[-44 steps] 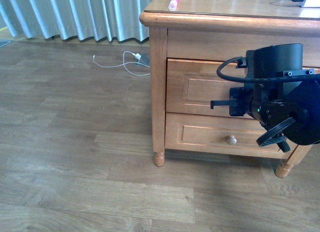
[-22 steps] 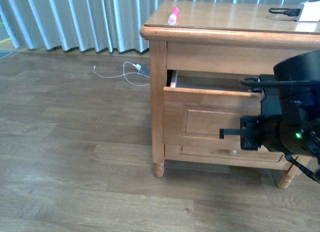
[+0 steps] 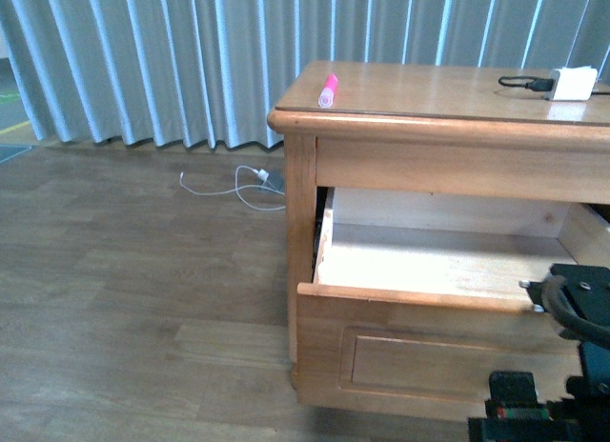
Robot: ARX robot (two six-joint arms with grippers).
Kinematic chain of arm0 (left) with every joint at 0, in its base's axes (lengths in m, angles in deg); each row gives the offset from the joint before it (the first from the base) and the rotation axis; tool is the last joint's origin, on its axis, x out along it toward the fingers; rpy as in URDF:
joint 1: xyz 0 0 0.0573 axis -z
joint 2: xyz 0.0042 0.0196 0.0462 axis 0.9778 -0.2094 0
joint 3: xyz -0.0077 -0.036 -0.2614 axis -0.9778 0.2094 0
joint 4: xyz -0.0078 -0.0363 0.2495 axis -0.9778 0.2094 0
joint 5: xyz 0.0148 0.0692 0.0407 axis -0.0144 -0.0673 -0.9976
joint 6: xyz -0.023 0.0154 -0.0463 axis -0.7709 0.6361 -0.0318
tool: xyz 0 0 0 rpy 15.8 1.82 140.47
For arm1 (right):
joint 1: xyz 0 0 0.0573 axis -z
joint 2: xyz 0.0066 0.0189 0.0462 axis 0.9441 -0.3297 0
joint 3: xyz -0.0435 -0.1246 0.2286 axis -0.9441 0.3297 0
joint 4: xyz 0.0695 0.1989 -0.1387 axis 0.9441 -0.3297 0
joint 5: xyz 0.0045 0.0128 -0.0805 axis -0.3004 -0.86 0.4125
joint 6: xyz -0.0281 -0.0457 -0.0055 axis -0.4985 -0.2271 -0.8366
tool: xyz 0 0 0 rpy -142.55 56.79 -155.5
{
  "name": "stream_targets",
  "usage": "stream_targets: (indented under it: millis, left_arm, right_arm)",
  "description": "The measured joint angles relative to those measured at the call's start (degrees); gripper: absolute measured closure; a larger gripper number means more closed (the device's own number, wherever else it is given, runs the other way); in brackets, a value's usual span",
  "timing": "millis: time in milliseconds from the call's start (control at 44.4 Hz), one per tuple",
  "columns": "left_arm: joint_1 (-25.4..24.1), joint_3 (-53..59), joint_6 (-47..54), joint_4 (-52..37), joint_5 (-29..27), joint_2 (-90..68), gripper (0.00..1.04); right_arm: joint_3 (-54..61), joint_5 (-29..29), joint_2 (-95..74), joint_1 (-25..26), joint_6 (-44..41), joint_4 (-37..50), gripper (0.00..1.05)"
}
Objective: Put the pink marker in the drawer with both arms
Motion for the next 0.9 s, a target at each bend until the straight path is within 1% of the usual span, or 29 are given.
stream_targets:
  millis: [22, 45, 112, 202, 225, 270, 382, 495, 562, 608, 675, 810, 832, 855, 900]
  left_arm:
    - [0.0, 0.0, 0.0, 0.0, 0.0, 0.0, 0.06]
    - [0.0, 0.0, 0.0, 0.0, 0.0, 0.0, 0.06]
    - [0.0, 0.0, 0.0, 0.0, 0.0, 0.0, 0.06]
    - [0.0, 0.0, 0.0, 0.0, 0.0, 0.0, 0.06]
    - [0.0, 0.0, 0.0, 0.0, 0.0, 0.0, 0.06]
    - [0.0, 0.0, 0.0, 0.0, 0.0, 0.0, 0.06]
    - [0.0, 0.0, 0.0, 0.0, 0.0, 0.0, 0.06]
    - [0.0, 0.0, 0.0, 0.0, 0.0, 0.0, 0.06]
    - [0.0, 0.0, 0.0, 0.0, 0.0, 0.0, 0.06]
    - [0.0, 0.0, 0.0, 0.0, 0.0, 0.0, 0.06]
    - [0.0, 0.0, 0.0, 0.0, 0.0, 0.0, 0.06]
    - [0.0, 0.0, 0.0, 0.0, 0.0, 0.0, 0.06]
    - [0.0, 0.0, 0.0, 0.0, 0.0, 0.0, 0.06]
    - [0.0, 0.0, 0.02, 0.0, 0.02, 0.0, 0.06]
    - [0.0, 0.0, 0.0, 0.0, 0.02, 0.0, 0.06]
  right_arm:
    - [1.16, -0.15, 2.8, 0.07, 0.42, -1.22, 0.37]
    - [1.53, -0.17, 3.82, 0.11, 0.61, -1.64, 0.36]
    - [3.65, -0.9, 10.12, 0.44, 1.55, -4.37, 0.25]
    - [7.02, -2.54, 22.86, 2.08, 3.17, -11.1, 0.07]
    - [7.52, -3.06, 25.31, 2.56, 3.39, -12.57, 0.07]
    - [8.59, -3.91, 32.74, 4.26, 3.65, -17.25, 0.09]
    - [9.16, -6.73, 44.98, 8.0, 3.67, -25.35, 0.09]
    - [9.16, -11.61, 59.98, 14.12, 2.75, -35.89, 0.09]
    - [9.51, -16.59, 67.1, 18.84, 1.79, -40.28, 0.09]
    - [9.64, -16.7, 69.44, 20.74, 0.55, -41.66, 0.09]
    - [9.66, -16.22, 71.28, 22.51, -0.74, -42.14, 0.09]
    - [9.92, -16.31, 71.19, 22.69, -1.73, -42.29, 0.09]
    - [10.91, -14.53, 72.08, 21.99, -2.73, -39.95, 0.11]
    - [13.66, -10.29, 73.81, 20.5, -4.72, -33.57, 0.16]
    - [18.45, -5.75, 77.29, 18.29, -8.0, -23.34, 0.24]
